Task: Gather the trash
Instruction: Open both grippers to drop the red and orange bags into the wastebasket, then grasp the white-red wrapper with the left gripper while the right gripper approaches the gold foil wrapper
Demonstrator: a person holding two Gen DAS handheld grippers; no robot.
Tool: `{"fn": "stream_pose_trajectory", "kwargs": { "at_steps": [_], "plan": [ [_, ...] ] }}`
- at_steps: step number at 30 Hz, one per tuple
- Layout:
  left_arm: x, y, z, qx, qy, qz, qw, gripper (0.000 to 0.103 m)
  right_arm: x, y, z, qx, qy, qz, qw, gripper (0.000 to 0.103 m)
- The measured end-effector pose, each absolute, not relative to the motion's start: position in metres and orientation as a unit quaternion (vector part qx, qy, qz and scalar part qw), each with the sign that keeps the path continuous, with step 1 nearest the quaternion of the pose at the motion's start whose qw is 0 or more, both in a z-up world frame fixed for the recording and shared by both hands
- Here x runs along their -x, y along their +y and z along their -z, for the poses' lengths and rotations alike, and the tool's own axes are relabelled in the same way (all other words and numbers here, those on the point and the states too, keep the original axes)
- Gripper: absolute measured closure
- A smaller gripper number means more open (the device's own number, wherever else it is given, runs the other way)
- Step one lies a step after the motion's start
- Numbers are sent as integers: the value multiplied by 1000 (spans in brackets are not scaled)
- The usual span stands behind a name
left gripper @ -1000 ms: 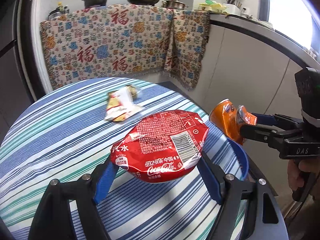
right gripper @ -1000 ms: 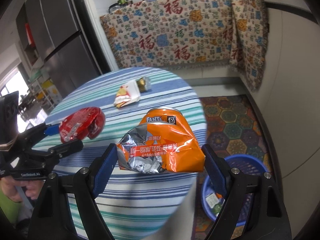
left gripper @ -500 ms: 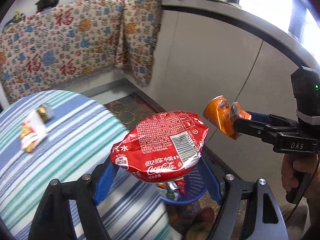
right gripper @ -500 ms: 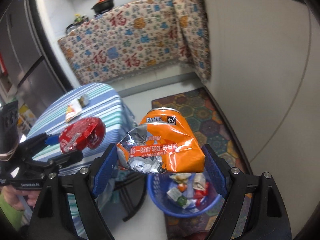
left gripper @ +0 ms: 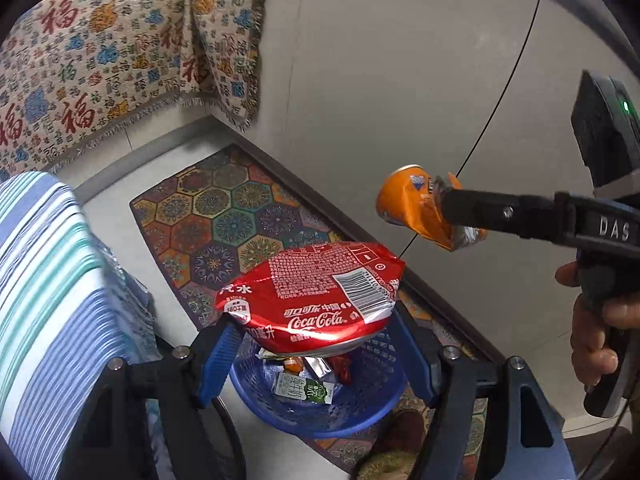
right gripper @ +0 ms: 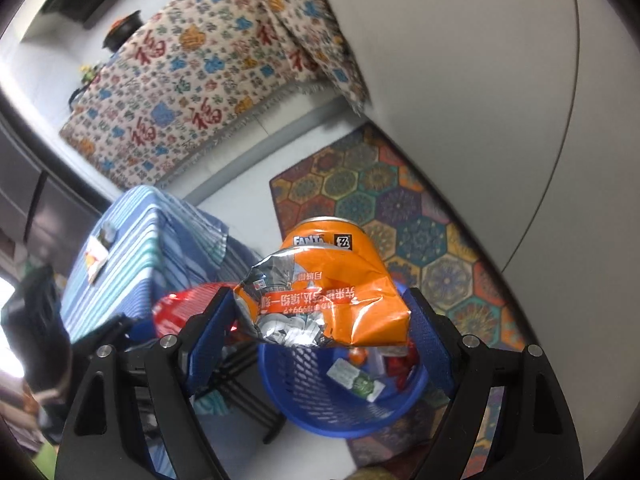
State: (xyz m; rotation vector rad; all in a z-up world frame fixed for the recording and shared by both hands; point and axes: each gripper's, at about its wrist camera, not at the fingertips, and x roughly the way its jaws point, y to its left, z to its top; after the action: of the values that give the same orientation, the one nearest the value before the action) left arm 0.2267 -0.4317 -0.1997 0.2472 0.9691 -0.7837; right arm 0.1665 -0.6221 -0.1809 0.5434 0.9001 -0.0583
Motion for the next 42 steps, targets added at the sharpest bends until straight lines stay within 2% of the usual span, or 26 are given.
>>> {"fn": "stream_pose_trajectory", "kwargs": {
  "at_steps": [7,9,14,17,20,27,31,34,42],
  "plan": [
    [-234,-448,227,-137,467,369,792,29,-186,-634,209,-298,436,22,849,16],
    [-235,-452,234,-139,474,367,788,24,-191,-638,214,-310,433,25,846,14],
    [-238,-455,249,-146,487,358,783,24,-191,-645,212,-318,422,34,849,12],
    [-235,-447,239,-127,480,358,791,24,-183,-646,197,-307,405,46,860,11],
    [-228,-427,207,-90,461,367,803,24,-169,-639,167,-270,378,60,883,9],
    [-192,-351,117,-61,413,360,834,24,-137,-596,81,-211,291,80,930,4],
    [-176,-290,99,-60,412,321,851,24,-126,-543,54,-176,272,65,944,3],
    [-173,-240,106,-67,423,270,862,24,-133,-492,56,-149,291,31,944,3],
    [-209,-138,145,-56,451,122,882,24,-175,-352,110,-58,375,-83,921,3]
  ]
}}
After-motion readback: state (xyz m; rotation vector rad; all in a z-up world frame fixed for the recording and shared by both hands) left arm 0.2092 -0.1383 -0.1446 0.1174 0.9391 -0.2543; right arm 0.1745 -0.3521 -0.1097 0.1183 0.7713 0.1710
